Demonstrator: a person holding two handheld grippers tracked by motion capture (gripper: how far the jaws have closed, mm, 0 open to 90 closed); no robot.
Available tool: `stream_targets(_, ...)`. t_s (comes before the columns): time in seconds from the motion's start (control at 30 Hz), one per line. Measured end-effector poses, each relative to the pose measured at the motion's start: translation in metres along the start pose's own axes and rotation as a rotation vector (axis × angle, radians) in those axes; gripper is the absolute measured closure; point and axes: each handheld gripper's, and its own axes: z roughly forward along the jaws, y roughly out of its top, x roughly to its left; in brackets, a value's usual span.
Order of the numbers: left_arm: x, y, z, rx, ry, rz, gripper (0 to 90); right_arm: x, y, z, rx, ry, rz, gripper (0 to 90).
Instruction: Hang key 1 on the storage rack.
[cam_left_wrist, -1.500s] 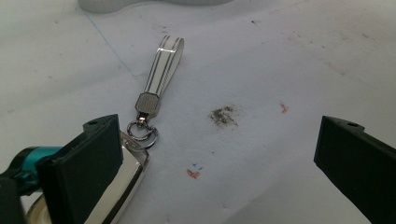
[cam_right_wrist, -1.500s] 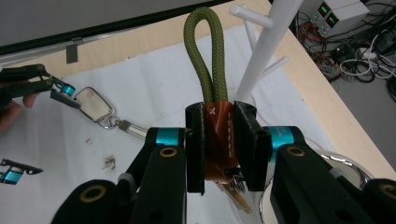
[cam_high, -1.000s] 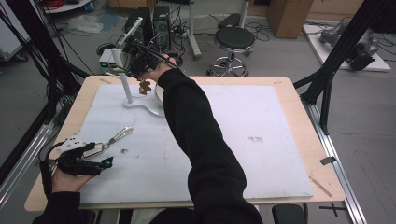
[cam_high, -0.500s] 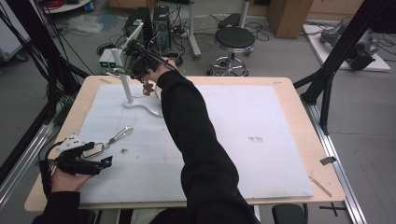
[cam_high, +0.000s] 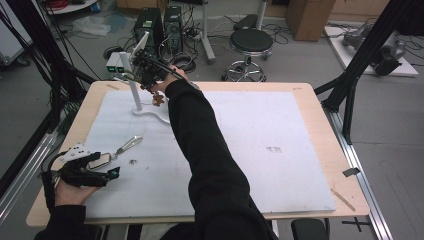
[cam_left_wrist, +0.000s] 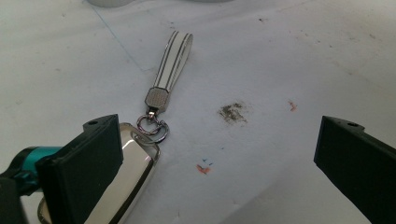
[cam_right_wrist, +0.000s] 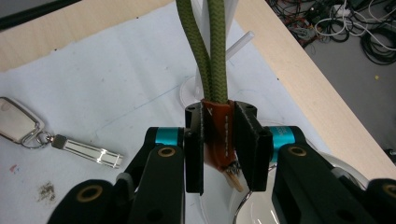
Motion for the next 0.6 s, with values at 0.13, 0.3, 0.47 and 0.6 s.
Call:
stream_targets(0.13,0.000,0.000,0.000,-0.013,-0.005,-0.001,1.7,-0.008,-0.007,-0.005,-0.024,0.050,0.052,33.3)
stream_targets(0.3,0.000,0.000,0.000,-0.023,-0.016,-0.011,1.7,-0.018,-0.022,-0.010,-0.033,0.075,0.093,0.7)
stream_targets(0.47,0.000,0.000,0.000,-0.022,-0.013,-0.011,1.7,-0.027,-0.038,-0.018,-0.047,0.091,0.121,0.5)
stream_targets(0.6,0.000,0.000,0.000,-0.020,-0.011,-0.007,1.7,-0.030,-0.051,-0.025,-0.049,0.078,0.131,0.5)
